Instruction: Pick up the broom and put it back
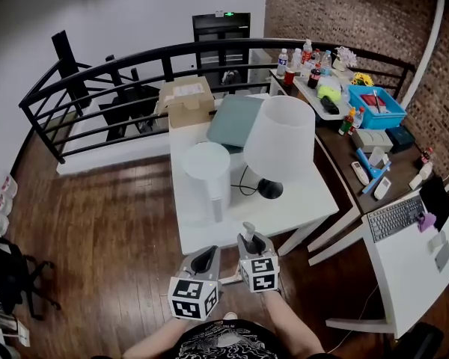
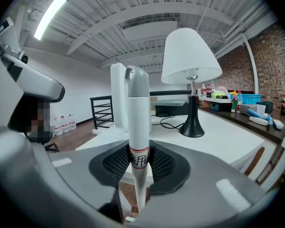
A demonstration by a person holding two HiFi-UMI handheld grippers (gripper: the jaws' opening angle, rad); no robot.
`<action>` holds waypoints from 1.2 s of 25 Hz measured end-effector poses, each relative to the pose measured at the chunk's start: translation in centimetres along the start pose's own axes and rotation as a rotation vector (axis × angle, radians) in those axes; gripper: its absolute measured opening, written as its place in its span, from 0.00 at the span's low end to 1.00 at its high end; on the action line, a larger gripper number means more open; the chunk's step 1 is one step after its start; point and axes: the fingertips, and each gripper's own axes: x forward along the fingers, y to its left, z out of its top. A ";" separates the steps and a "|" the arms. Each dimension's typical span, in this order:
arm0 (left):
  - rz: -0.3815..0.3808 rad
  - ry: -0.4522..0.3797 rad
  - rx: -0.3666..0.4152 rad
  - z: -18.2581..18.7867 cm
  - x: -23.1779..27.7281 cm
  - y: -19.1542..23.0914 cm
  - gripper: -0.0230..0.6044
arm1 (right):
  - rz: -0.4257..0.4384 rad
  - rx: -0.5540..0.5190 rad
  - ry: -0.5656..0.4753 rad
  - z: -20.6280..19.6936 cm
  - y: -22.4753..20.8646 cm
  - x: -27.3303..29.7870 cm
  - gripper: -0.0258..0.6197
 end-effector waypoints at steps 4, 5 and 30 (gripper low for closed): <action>0.002 -0.004 0.003 0.3 0.4 0.4 0.04 | -0.005 -0.011 0.008 0.2 -0.2 0.5 0.19; 0.002 -0.004 0.005 0.3 0.4 0.5 0.04 | -0.007 -0.012 0.008 0.3 -0.2 0.6 0.19; -0.027 -0.037 0.013 0.4 -5.9 1.7 0.04 | -0.133 0.057 -0.057 1.5 2.1 -5.2 0.29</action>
